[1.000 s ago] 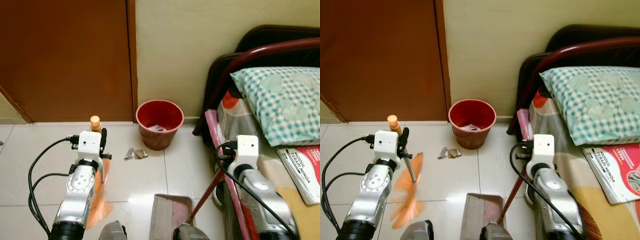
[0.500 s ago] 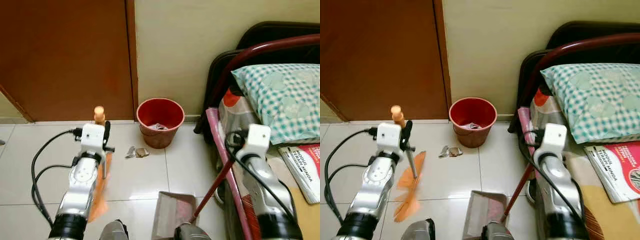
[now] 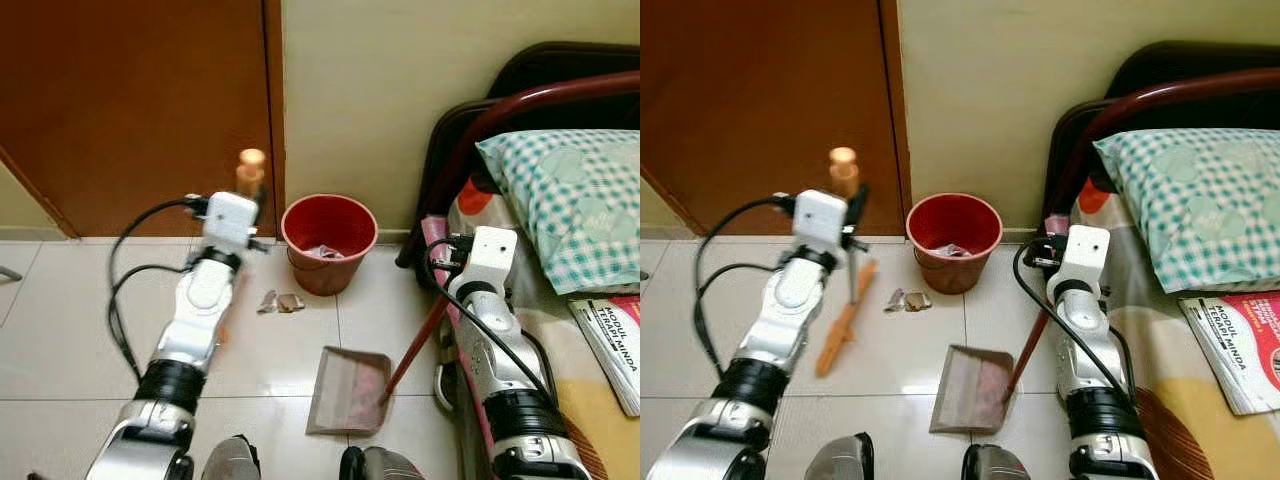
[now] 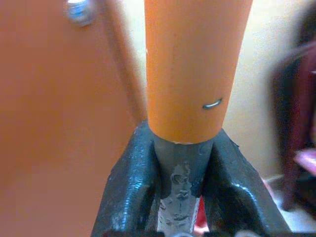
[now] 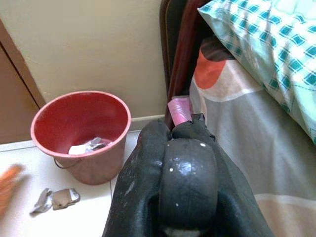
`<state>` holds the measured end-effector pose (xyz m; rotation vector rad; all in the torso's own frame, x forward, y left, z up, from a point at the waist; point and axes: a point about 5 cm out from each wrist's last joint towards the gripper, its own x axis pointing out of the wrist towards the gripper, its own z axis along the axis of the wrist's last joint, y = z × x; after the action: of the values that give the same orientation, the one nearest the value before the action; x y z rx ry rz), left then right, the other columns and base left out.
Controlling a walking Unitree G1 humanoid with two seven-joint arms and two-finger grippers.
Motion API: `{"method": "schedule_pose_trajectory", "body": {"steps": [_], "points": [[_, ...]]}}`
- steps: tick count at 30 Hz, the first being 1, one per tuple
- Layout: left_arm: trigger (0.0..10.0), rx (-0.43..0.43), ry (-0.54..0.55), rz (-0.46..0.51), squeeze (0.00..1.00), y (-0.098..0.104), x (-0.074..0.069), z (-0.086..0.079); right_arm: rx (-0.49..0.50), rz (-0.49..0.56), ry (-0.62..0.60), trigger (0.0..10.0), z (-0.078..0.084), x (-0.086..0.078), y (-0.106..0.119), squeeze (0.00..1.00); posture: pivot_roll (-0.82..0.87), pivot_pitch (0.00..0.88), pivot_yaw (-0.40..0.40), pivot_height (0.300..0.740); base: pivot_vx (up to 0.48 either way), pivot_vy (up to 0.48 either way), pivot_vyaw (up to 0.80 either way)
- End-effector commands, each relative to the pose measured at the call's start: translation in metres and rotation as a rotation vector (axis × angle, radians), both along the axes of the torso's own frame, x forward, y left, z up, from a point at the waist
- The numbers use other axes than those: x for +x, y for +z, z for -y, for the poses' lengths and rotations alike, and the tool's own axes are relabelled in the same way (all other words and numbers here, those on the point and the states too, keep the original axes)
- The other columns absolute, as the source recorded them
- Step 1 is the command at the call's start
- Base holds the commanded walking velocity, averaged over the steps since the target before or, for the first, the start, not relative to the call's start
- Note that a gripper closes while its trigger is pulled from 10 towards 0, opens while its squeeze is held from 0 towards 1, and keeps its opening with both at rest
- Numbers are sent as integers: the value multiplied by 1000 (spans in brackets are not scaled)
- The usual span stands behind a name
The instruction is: Sweep floor
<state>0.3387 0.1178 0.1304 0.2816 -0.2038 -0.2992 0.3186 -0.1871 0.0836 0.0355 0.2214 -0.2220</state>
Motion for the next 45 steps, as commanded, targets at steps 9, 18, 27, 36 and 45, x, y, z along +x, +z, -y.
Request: {"method": "schedule_pose_trajectory", "body": {"steps": [9,18,27,36,45], "points": [[10000,162,-359,-27,0,-14,-13,52,-34,0,-82,10000,9,2,-5,0,26,106,-31,740,0,0,0],[10000,340,-676,-216,0,-51,-38,56,-51,18,-126,10000,18,8,-2,0,24,115,-31,740,0,0,0],[10000,237,-810,-327,0,-55,-72,45,-102,10,-179,10000,29,12,-1,0,50,143,-53,740,0,0,0],[10000,41,-804,-337,0,-36,-90,47,-117,10,-143,10000,17,21,3,0,48,161,-73,740,0,0,0],[10000,-193,-682,-332,0,-23,-86,48,-91,-28,-54,10000,-3,28,-2,0,41,155,-81,740,0,0,0]]}}
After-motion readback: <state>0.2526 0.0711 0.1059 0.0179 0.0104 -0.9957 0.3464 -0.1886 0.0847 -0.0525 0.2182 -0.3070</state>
